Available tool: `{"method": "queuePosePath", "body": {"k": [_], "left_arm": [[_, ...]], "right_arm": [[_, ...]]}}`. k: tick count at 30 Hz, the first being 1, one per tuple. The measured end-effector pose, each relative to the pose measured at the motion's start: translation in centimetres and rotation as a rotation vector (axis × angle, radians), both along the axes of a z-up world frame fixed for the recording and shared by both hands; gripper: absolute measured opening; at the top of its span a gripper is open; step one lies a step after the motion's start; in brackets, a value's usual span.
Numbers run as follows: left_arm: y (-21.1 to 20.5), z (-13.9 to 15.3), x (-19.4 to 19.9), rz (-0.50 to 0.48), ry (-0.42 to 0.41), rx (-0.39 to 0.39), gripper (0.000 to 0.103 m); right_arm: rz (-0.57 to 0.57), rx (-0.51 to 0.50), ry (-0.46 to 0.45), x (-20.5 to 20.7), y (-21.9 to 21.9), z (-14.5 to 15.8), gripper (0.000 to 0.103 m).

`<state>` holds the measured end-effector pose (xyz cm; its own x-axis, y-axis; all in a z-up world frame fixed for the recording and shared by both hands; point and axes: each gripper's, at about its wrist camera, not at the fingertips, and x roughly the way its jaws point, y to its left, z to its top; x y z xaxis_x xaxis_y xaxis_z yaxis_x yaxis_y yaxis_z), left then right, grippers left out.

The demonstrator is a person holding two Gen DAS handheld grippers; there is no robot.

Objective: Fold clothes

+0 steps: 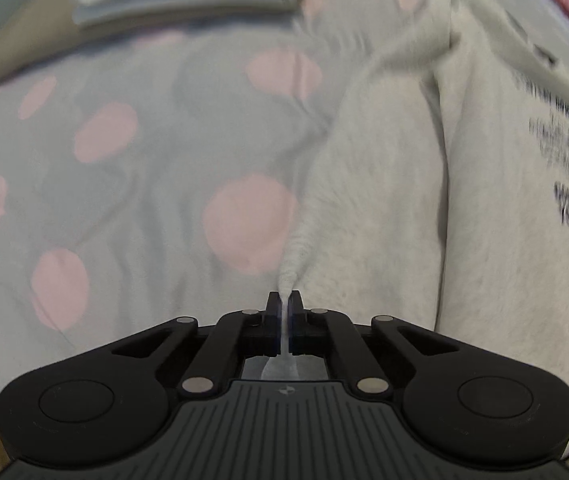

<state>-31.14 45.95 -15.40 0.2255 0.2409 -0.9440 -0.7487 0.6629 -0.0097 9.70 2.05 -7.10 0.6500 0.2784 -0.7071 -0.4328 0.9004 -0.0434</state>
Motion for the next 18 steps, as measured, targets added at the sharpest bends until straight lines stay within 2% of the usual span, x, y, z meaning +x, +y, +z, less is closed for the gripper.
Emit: {"method": "queuePosePath", "body": {"k": [3,8,11,14,15,18], "left_arm": [[1.2,2.7,-1.6,0.092,-0.117,0.059,0.001],[3.3,7.0,-3.9,0.252,-0.223,0.25,0.001],[4.2,8.9,-5.2,0.36,-0.233,0.397,0.001],[5.4,9.9,-6.0,0.432,-0.241,0.499,0.001],[5.7,10.0,-5.9,0.442,-0.233,0.513,0.001],[6.3,9.1,-4.8,0.422,-0.172,0.487,0.007]], "right_arm": [[-0.01,-0.042,-0.02,-0.2,0.2,-0.3,0.066],[-0.002,-0.033,0.033,0.2,0.0,-1.4,0.066],[0.017,-0.052,0.054,0.1,0.5,-2.3,0.066],[0.047,-0.076,0.063,-0.2,1.0,-2.9,0.066],[0.059,-0.077,0.066,-0.2,1.2,-3.1,0.066],[0.105,-0.085,0.076,-0.5,1.9,-3.5,0.066]]}}
